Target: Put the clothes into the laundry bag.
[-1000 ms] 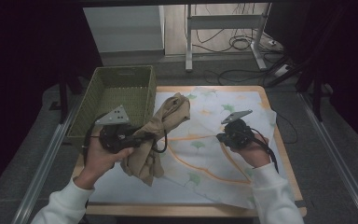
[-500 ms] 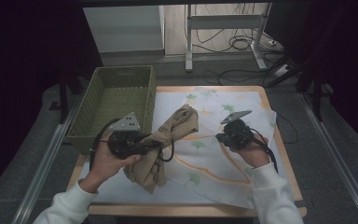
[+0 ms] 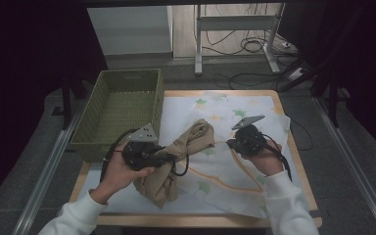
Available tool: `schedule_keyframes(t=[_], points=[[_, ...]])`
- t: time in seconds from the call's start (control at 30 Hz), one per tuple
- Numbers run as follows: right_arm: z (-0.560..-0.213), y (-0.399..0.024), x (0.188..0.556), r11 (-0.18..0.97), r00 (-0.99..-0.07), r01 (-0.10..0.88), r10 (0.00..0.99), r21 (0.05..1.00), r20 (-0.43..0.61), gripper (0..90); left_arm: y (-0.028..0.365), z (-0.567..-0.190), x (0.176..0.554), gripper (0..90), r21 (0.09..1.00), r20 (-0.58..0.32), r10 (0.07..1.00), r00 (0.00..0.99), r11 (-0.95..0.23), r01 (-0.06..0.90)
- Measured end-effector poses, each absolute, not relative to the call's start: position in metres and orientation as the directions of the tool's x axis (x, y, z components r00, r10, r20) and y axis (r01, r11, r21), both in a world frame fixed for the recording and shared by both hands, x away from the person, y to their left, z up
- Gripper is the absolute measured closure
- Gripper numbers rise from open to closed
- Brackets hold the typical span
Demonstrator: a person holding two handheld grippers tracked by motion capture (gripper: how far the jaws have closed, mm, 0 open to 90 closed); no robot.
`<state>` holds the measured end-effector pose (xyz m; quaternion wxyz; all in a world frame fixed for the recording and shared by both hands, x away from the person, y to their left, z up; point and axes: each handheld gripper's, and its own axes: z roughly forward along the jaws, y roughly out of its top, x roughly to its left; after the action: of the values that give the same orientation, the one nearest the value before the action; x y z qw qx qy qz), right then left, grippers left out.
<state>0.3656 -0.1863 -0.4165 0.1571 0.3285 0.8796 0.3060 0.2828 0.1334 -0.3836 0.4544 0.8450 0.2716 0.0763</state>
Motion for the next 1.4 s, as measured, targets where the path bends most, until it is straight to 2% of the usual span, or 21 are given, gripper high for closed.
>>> schedule_keyframes(t=[1.4], points=[[-0.405, -0.186, 0.363, 0.569, -0.731, 0.473, 0.679, 0.673, -0.059, 87.2, 0.104, -0.410, 0.286, 75.2, 0.743, -0.126, 0.484, 0.866, -0.532, 0.405]])
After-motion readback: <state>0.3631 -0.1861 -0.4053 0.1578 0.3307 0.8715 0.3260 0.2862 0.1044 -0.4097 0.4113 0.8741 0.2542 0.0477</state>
